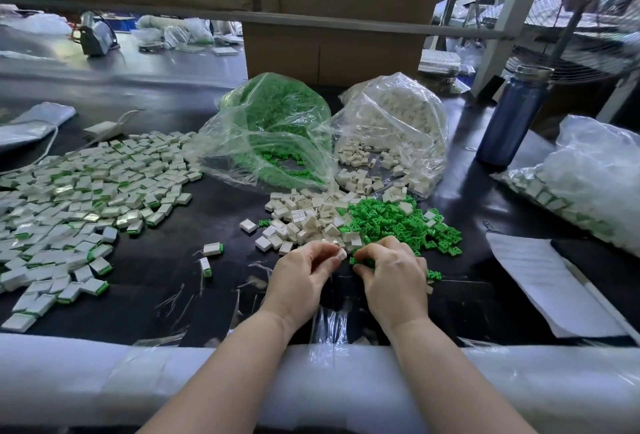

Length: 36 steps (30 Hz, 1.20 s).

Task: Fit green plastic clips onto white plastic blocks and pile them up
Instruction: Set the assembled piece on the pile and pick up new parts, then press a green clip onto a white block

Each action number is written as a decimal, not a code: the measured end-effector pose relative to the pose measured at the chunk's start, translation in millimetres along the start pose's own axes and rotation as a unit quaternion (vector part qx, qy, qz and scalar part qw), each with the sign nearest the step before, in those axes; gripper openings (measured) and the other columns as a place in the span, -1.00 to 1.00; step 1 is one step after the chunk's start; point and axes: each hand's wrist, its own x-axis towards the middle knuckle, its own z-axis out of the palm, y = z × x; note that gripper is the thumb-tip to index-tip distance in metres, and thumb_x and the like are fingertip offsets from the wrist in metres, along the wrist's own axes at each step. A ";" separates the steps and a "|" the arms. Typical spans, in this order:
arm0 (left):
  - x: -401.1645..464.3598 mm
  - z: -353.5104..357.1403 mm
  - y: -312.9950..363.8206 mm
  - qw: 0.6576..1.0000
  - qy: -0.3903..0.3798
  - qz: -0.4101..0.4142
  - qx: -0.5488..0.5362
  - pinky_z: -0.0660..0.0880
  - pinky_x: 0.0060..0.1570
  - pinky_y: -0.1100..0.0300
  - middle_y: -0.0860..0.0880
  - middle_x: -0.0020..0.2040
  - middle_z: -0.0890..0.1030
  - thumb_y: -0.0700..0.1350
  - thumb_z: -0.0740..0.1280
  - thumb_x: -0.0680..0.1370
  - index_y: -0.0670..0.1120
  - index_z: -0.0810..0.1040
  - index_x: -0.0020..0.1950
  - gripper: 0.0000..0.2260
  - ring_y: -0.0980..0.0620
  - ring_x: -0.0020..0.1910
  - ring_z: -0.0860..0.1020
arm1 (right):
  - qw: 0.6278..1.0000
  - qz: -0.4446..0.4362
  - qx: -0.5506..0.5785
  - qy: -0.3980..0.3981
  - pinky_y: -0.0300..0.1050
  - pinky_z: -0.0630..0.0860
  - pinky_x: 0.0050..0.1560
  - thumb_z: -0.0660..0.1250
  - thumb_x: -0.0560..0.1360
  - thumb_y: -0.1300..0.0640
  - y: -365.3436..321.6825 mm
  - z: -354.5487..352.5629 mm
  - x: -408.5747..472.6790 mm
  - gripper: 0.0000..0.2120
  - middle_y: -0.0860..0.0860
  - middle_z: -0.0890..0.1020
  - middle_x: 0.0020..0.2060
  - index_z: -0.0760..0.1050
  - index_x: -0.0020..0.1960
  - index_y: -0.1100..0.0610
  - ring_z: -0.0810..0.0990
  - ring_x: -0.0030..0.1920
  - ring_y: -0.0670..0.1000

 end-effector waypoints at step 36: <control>-5.1 -7.0 4.9 0.991 0.004 -0.020 -0.131 0.55 -0.02 0.13 -0.09 -0.15 0.61 -0.22 0.37 0.49 -0.04 0.58 -0.04 -0.89 -0.03 -0.16 0.58 | 0.889 0.041 0.454 -0.042 -0.37 0.52 -0.10 0.40 0.42 0.36 -5.6 -14.0 -0.9 -0.82 -0.05 0.65 -0.24 0.58 -0.16 0.08 0.61 -0.22 -0.20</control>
